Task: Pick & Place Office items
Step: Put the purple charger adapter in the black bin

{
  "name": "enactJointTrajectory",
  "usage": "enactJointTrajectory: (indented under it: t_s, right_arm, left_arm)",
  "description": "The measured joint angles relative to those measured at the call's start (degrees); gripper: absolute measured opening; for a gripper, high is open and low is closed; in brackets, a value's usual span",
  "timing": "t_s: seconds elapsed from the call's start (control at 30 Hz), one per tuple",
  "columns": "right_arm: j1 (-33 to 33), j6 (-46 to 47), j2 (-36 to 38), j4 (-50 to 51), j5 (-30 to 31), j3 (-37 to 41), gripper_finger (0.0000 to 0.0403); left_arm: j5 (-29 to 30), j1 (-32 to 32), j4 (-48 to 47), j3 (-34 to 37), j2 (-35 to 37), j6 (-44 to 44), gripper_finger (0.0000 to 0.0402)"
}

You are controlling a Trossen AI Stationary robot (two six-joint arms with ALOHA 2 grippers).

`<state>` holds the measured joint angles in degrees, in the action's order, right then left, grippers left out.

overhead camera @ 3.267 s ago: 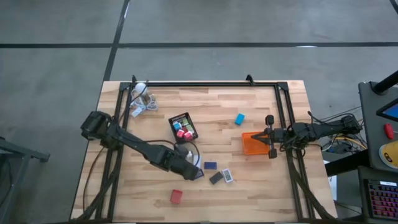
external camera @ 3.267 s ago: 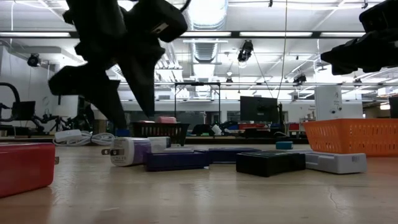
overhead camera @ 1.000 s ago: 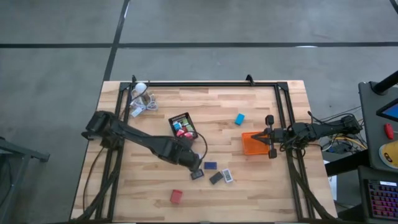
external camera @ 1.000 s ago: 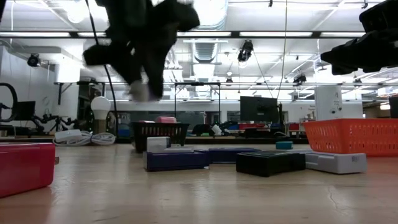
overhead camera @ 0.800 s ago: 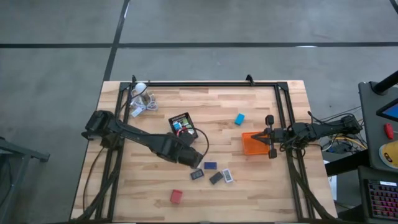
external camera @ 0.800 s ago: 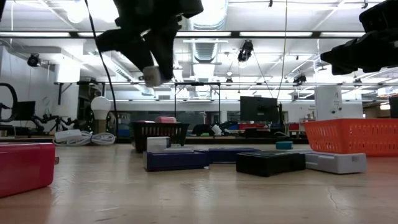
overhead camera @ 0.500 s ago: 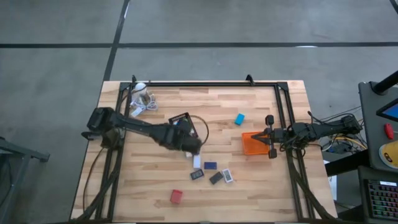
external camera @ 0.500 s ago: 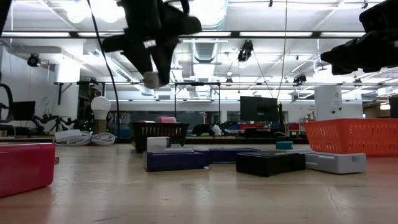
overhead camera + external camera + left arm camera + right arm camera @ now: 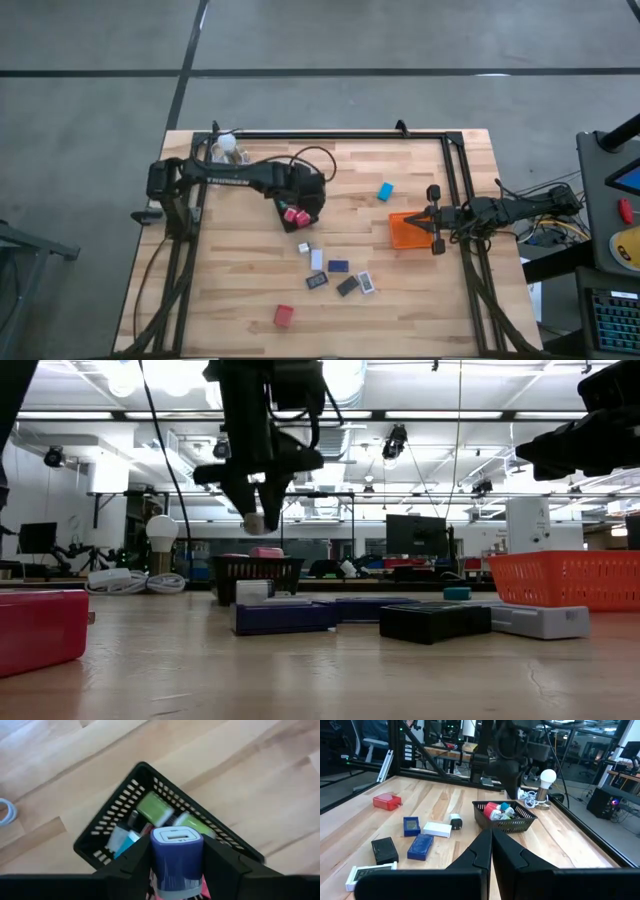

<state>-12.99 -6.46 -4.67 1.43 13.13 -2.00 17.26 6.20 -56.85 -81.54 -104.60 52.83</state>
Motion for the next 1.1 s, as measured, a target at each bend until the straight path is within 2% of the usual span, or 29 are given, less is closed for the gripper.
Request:
enactJointTrajectory:
  t_s: [0.37,0.77,1.0,1.1]
  right_arm:
    - [0.01,0.0,0.0,0.0,0.0,0.0,0.0008]
    - [0.01,0.0,-0.02,0.0,0.0,0.0,0.0008]
    - [0.01,0.0,-0.04,0.0,-0.02,0.02,0.0008]
    - [0.01,0.0,-0.02,0.0,-0.02,0.0,0.0008]
  left_arm:
    - [-7.04,5.49,9.91,6.91,-0.04,-10.45,0.0153]
    - [-11.95,8.0,11.36,10.23,-0.02,-11.17,0.0154]
    - [-12.37,8.04,11.75,10.36,-0.04,-11.94,0.0156]
    - [-12.38,8.04,12.25,10.36,-0.02,-11.94,0.0171]
